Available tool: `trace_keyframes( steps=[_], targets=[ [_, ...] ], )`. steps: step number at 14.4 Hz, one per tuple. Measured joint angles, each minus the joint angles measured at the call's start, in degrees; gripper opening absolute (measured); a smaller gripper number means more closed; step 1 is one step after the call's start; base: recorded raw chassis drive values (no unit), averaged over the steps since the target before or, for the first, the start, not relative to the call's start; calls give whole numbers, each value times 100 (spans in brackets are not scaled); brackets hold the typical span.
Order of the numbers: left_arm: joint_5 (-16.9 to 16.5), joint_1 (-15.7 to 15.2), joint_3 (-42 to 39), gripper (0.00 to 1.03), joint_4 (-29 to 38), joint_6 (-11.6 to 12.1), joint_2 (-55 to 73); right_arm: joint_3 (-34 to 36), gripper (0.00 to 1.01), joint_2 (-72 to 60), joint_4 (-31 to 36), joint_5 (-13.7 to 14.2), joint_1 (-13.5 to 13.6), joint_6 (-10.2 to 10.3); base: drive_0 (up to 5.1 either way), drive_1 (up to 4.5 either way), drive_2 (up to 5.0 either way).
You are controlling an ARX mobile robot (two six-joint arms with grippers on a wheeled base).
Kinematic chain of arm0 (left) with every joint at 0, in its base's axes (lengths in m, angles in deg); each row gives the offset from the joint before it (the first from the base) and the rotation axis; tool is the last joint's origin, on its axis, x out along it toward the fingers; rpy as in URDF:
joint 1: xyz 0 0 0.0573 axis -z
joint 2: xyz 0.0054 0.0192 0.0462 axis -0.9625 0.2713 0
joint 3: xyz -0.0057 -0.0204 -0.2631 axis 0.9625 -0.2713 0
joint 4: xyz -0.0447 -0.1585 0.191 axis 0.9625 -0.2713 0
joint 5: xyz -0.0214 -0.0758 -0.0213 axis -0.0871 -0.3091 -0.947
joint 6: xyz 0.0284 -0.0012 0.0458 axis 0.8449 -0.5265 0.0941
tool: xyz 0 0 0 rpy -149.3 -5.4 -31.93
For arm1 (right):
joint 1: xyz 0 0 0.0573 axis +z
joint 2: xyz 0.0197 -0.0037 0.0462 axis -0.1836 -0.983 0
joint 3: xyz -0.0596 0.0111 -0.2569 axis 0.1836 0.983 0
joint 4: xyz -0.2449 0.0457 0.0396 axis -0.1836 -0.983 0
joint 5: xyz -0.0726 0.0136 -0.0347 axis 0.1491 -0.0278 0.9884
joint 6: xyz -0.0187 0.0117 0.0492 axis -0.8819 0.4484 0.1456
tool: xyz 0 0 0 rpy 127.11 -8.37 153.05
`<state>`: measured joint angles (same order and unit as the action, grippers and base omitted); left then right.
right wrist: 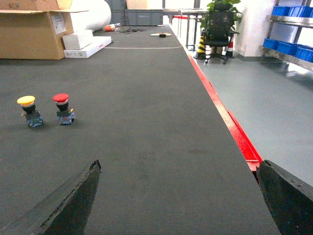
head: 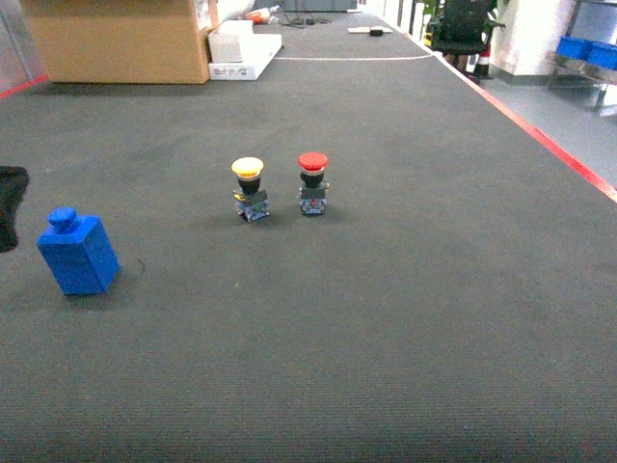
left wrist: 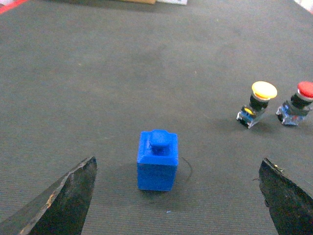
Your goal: Pick blue part to blue bin on bottom shelf
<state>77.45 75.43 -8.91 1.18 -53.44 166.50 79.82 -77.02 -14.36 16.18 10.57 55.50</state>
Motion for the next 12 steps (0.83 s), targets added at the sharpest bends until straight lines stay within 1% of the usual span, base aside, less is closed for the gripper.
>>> trace_keyframes(
  steps=[3,5,7,10,12],
  targets=[
    [-184,-256,660,98,407,33,1469,0,98,0,0,-2,0,0,0,0,0],
    [-424,-367,981,98,573,81,2262,0,98,0,0,-2,0,-2,0,0,0],
    [-564,-402,1274,98,575,136,2841,0,98,0,0,0,0,-2,0,0,0],
    [-660,-391,1827,98,573,304,3410,0,98,0,2,0,0,0,0,0,0],
    [-636,-391,2205,98,514,372,3842,0,98,0,0,-2,0,0,0,0,0]
  ],
)
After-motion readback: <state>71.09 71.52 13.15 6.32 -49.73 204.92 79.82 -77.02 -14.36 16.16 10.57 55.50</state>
